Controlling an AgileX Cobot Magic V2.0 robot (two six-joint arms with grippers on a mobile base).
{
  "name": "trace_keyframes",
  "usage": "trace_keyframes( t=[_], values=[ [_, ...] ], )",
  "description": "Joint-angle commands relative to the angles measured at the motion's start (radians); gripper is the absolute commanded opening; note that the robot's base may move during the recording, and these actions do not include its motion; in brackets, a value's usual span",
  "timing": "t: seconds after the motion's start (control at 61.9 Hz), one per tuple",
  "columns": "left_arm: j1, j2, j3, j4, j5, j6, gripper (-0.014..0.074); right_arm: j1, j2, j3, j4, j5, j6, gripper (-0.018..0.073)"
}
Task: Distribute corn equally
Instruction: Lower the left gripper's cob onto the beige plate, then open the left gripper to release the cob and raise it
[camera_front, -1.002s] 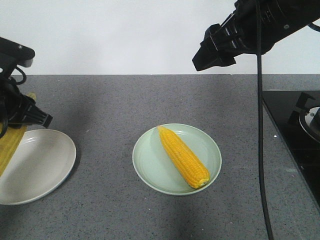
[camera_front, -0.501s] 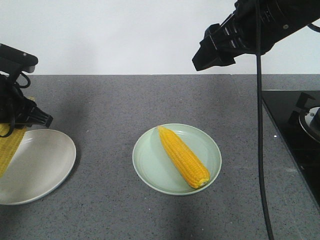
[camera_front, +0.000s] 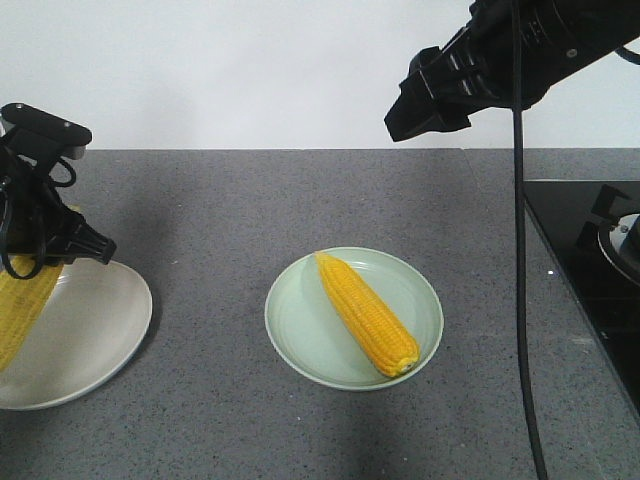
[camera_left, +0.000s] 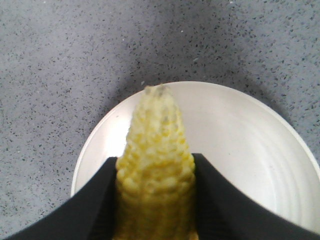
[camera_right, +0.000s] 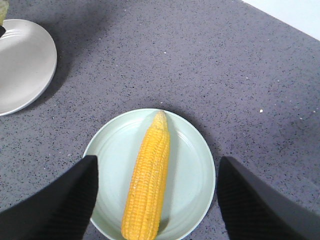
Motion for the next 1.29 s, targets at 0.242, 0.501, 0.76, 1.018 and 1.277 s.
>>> trace_keyframes(
  t=[0.242, 0.501, 0.76, 1.018, 1.277],
  values=[
    [-0.001, -0.028, -0.023, 0.004, -0.034, -0.014, 0.0262, -0.005, -0.038, -0.025, 0.01, 0.029, 0.003, 0.0473],
    [-0.001, -0.028, -0.023, 0.004, -0.019, -0.039, 0.0383, -0.005, -0.038, -0.025, 0.01, 0.029, 0.003, 0.0473],
    [-0.001, -0.028, -0.023, 0.004, 0.002, -0.039, 0.0383, -0.005, -0.038, -0.025, 0.01, 0.029, 0.003, 0.0473],
    [-0.001, -0.031, -0.023, -0.015, 0.037, -0.039, 0.0377, -0.005, -0.039, -0.025, 0.011, 0.029, 0.003, 0.0449],
    [-0.001, -0.103, -0.023, -0.134, 0.036, 0.004, 0.0288, -0.005, -0.104, -0.025, 0.03, 0.016, -0.04, 0.0214]
  ],
)
